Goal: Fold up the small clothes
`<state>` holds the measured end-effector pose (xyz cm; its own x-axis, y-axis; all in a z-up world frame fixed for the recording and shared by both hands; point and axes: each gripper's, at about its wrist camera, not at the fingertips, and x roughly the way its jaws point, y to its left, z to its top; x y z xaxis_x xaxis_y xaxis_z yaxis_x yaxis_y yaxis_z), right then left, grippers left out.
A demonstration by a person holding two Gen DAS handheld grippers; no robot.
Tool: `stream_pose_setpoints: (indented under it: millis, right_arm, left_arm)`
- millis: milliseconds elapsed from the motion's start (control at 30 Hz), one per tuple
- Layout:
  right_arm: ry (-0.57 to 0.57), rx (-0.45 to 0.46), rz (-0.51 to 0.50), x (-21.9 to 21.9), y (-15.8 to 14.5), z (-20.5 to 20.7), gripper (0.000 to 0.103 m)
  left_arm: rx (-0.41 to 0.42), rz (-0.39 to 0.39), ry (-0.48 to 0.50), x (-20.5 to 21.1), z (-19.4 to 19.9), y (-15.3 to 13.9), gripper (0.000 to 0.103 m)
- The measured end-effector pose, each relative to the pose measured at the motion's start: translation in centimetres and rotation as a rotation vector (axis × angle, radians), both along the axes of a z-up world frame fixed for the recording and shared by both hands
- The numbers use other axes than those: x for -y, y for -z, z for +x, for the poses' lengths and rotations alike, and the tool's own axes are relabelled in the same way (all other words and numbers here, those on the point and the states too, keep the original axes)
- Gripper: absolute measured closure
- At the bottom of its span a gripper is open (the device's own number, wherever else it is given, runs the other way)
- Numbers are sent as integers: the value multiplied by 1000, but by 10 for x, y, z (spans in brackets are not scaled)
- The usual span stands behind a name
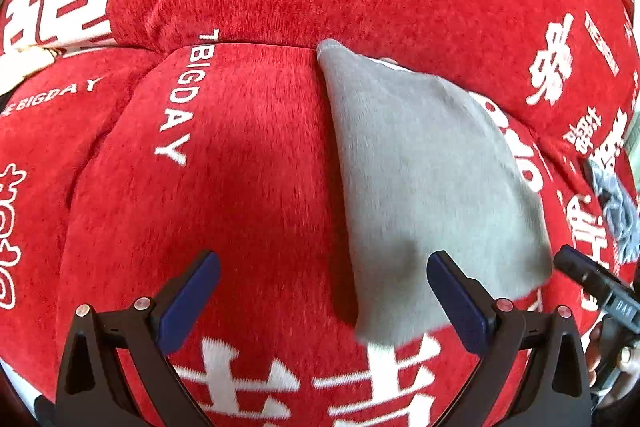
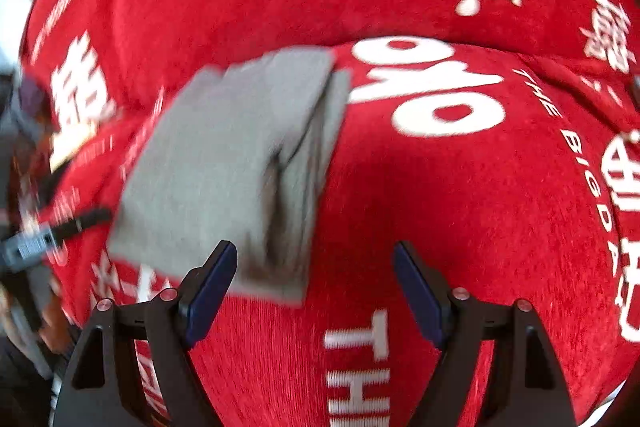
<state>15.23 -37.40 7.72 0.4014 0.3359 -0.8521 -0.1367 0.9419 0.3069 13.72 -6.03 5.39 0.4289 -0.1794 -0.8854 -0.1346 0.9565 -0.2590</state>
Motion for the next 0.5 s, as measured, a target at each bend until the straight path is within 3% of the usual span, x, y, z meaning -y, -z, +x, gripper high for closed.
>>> stream_pose_setpoints:
  millis: [300,400,500]
  right_arm:
    - [-6,-117,145,-21,35,72,20]
    - [-27,-159,164,-29,51,87,20]
    - [-43,-140,163,-35,57,96,19]
  left_arm:
    - [-67,-33,18,13,61,22,0]
    - [-88,-73,28,18,77,31,0]
    - [-116,-130,42,22,90,41,0]
